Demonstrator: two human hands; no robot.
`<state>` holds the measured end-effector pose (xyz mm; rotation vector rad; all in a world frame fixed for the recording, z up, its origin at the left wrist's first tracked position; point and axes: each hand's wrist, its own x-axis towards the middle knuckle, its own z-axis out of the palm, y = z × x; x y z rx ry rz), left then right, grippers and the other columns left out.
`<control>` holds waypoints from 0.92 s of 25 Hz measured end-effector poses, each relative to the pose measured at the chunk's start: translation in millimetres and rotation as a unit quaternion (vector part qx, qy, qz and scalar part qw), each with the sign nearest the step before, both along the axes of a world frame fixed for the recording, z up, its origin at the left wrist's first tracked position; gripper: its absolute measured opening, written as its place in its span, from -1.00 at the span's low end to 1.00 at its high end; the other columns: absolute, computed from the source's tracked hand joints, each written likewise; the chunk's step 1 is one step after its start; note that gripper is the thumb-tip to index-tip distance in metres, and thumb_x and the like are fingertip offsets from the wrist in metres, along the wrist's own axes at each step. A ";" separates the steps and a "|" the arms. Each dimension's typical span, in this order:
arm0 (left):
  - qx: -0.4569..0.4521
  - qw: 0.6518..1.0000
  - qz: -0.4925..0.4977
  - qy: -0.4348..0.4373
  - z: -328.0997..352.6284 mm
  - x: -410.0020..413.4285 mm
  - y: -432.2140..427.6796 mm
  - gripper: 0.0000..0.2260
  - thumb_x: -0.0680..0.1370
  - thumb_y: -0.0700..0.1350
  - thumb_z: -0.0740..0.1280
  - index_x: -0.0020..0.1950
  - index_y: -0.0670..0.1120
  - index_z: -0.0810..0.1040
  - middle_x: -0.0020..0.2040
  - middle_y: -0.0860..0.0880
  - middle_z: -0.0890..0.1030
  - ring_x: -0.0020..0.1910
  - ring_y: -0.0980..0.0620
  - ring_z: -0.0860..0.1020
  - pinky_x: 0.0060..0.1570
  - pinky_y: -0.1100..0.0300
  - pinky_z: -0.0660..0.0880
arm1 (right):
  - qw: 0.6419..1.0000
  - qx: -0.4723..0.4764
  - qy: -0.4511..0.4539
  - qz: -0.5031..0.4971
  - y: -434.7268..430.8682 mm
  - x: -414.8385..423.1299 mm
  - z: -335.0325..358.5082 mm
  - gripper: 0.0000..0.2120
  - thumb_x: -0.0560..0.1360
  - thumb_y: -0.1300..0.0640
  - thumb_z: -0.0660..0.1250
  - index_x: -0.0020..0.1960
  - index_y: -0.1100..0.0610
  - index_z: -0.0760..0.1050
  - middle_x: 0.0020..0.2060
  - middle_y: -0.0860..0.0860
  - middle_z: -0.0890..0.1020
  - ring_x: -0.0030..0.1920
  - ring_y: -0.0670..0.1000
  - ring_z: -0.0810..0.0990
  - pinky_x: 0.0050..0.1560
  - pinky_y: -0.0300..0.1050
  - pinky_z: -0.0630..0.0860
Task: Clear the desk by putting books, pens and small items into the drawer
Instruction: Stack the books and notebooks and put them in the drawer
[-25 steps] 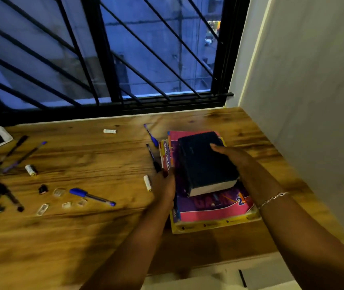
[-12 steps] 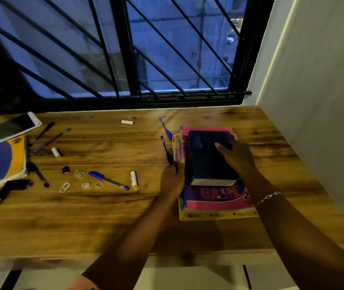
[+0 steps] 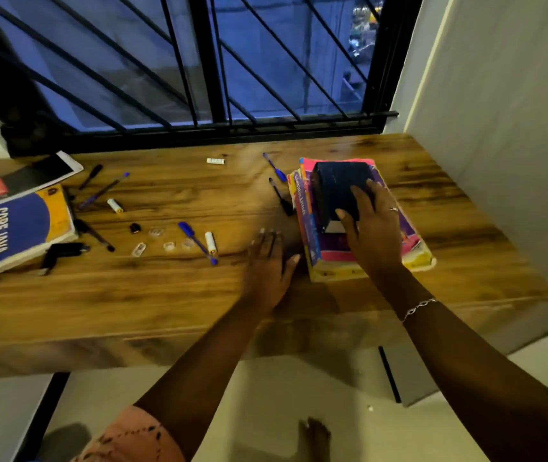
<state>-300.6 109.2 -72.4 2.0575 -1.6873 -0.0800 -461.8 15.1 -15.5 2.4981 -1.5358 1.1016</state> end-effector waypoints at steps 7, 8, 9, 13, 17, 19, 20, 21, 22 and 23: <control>-0.059 0.997 0.012 0.047 -6.0 -12.8 62.2 -0.32 0.49 0.20 -0.09 0.41 -0.22 0.34 0.42 -0.23 0.35 0.45 -0.16 0.25 0.44 0.02 0.13 | 0.998 -0.003 -0.052 0.020 71.2 -1.6 -34.5 -0.66 0.47 0.10 0.32 0.16 0.29 0.49 0.15 0.29 0.53 0.16 0.28 0.51 0.07 0.09 0.50; -0.130 0.990 0.023 0.050 -6.6 -17.6 72.0 -0.43 0.53 0.14 0.01 0.32 -0.22 0.45 0.33 -0.24 0.47 0.37 -0.18 0.39 0.35 0.01 0.28 | 0.997 -0.017 -0.079 0.020 82.1 -2.4 -39.5 -0.69 0.48 0.09 0.29 0.10 0.29 0.51 0.07 0.28 0.57 0.09 0.26 0.54 0.01 0.05 0.52; -0.191 0.979 0.039 0.056 -10.0 -24.2 81.3 -0.54 0.55 0.08 0.07 0.23 -0.20 0.53 0.22 -0.23 0.56 0.25 -0.18 0.50 0.23 0.04 0.41 | 0.991 -0.012 -0.129 0.022 92.2 -3.9 -46.9 -0.73 0.50 0.09 0.26 0.04 0.29 0.52 -0.02 0.25 0.59 0.01 0.23 0.56 -0.04 0.03 0.51; -0.235 0.957 0.069 0.154 -41.1 -53.3 126.7 -0.70 0.56 -0.02 0.17 -0.06 -0.16 0.63 -0.16 -0.12 0.66 -0.17 0.06 0.57 -0.17 0.27 0.45 | 0.852 0.245 -0.463 0.026 141.5 -1.8 -69.8 -0.90 0.54 0.16 0.26 -0.11 0.15 0.51 -0.23 0.05 0.58 -0.20 -0.06 0.58 -0.12 -0.11 0.49; 0.022 0.836 0.215 0.505 -79.4 -45.8 143.6 -0.76 0.59 -0.03 0.19 -0.17 -0.10 0.55 -0.20 -0.14 0.62 -0.21 -0.08 0.58 -0.21 0.10 0.50 | 0.657 0.463 -0.586 -0.105 149.1 0.7 -92.5 -0.79 0.59 0.20 0.15 -0.19 0.13 0.45 -0.46 -0.03 0.55 -0.52 -0.15 0.51 -0.47 -0.29 0.42; 0.111 0.678 0.306 0.659 -85.8 -39.5 144.8 -0.81 0.61 -0.11 0.18 -0.11 -0.16 0.51 -0.23 -0.14 0.56 -0.26 -0.07 0.53 -0.26 0.12 0.47 | 0.574 0.576 -0.561 -0.152 146.9 0.8 -108.7 -0.74 0.60 0.25 0.06 -0.23 0.19 0.39 -0.55 0.03 0.52 -0.49 -0.04 0.48 -0.44 -0.25 0.40; 0.107 0.606 0.332 0.715 -89.8 -36.1 143.6 -0.79 0.62 -0.11 0.15 -0.02 -0.22 0.50 -0.22 -0.15 0.54 -0.26 -0.07 0.51 -0.25 0.11 0.46 | 0.548 0.615 -0.541 -0.169 145.1 1.3 -117.5 -0.73 0.59 0.30 0.04 -0.25 0.20 0.36 -0.53 0.08 0.51 -0.43 0.00 0.46 -0.34 -0.19 0.41; 0.079 0.544 0.346 0.761 -93.1 -32.5 142.1 -0.73 0.63 -0.07 0.13 0.10 -0.26 0.47 -0.15 -0.19 0.54 -0.19 -0.10 0.52 -0.18 0.08 0.46 | 0.535 0.637 -0.523 -0.184 141.6 1.5 -126.8 -0.74 0.57 0.34 0.03 -0.25 0.20 0.35 -0.45 0.12 0.49 -0.37 0.03 0.43 -0.25 -0.14 0.43; 0.044 0.488 0.352 0.798 -97.0 -28.2 140.6 -0.62 0.64 -0.01 0.10 0.26 -0.28 0.40 -0.01 -0.25 0.54 -0.04 -0.17 0.53 -0.06 0.02 0.47 | 0.529 0.649 -0.511 -0.194 137.0 1.2 -134.8 -0.76 0.56 0.36 0.03 -0.24 0.21 0.34 -0.37 0.14 0.44 -0.33 0.04 0.41 -0.21 -0.12 0.43; 0.014 0.446 0.356 0.821 -101.1 -23.2 138.9 -0.52 0.63 0.07 0.07 0.38 -0.27 0.29 0.19 -0.28 0.48 0.17 -0.23 0.48 0.11 -0.05 0.43 | 0.527 0.656 -0.504 -0.196 132.0 0.7 -139.5 -0.77 0.54 0.37 0.04 -0.24 0.21 0.34 -0.33 0.13 0.40 -0.33 0.04 0.39 -0.25 -0.14 0.43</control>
